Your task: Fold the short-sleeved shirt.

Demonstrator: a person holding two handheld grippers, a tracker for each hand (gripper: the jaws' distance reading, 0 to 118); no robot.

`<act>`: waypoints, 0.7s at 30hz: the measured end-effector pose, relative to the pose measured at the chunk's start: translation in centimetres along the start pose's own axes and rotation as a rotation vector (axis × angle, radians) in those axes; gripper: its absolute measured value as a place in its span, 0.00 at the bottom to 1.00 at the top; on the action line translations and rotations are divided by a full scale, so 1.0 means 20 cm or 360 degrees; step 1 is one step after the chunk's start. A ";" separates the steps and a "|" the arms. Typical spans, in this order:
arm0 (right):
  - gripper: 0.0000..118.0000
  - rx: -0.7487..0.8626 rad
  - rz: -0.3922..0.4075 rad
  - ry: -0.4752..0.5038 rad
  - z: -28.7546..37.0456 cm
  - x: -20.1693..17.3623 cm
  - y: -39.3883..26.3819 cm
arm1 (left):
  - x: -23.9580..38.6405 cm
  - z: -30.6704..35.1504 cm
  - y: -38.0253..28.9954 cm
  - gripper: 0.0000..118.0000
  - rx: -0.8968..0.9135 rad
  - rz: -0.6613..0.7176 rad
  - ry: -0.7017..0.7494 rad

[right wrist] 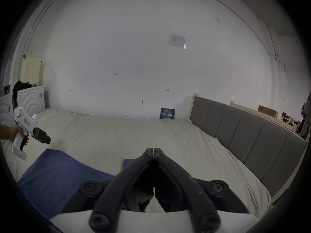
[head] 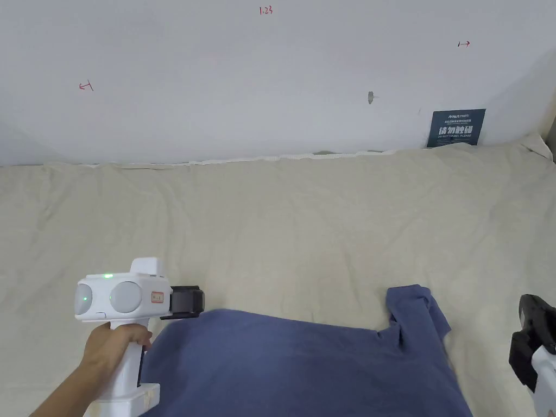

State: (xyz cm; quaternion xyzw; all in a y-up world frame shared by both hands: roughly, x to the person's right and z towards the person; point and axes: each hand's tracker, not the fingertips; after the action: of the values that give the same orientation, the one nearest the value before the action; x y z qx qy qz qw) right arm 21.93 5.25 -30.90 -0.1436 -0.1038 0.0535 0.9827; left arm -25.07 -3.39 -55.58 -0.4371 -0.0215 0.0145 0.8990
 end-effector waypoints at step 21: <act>0.75 -0.0764 -0.0195 0.0182 -0.77 0.01 -0.28 | 0.12 -0.02 -0.17 0.09 0.0075 -0.0286 0.0073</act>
State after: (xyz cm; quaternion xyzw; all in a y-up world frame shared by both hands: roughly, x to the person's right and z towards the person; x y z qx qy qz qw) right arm 25.96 -4.24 -43.70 -0.3690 -0.0662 -0.0405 0.9262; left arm -22.60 -5.71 -53.22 -0.4124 -0.0397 -0.0759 0.9070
